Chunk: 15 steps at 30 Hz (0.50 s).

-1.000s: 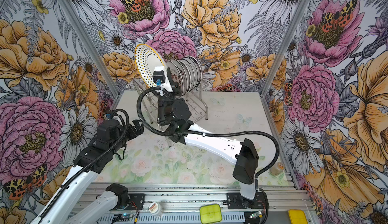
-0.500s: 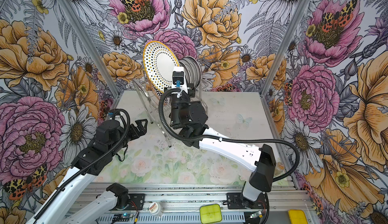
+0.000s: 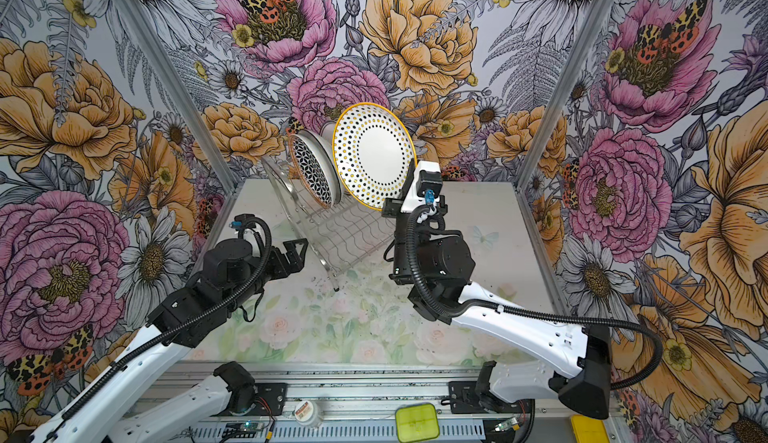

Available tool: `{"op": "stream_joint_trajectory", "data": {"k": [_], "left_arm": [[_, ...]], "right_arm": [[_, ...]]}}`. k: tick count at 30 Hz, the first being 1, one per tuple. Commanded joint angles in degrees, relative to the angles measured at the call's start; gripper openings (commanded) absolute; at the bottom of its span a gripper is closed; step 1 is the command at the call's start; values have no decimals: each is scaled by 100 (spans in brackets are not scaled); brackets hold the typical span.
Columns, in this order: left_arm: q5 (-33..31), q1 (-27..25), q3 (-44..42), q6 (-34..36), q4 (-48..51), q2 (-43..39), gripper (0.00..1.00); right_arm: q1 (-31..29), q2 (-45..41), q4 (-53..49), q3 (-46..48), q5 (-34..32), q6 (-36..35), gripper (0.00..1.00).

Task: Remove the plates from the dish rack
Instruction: 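Carry the plate away from the rack and lower it toward the table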

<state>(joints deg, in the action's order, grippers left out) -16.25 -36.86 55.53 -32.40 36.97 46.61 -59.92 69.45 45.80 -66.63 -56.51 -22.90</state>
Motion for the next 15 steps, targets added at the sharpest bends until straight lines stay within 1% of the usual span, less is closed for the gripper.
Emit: {"op": "stream_joint_trajectory", "data": {"k": [1,5,9,11,15], "left_arm": [[-280,-287,151,147,-135,91,99],[-30,-493,208,116,-231,317,99],[-67,-843,181,106,-404,517,99],[-87,-980,169,95,-444,608,99],[-40,-1162,113,84,-503,767,99]], "right_arm": [[38,-718,294,306,-80,520,0],[41,-1416,-128,1057,-419,889,0],[42,-2226,-979,1733,-654,1419,0],[31,-2634,-1425,2047,-757,1792,0],[29,-3235,-2795,2406,-1024,2766,0]]}}
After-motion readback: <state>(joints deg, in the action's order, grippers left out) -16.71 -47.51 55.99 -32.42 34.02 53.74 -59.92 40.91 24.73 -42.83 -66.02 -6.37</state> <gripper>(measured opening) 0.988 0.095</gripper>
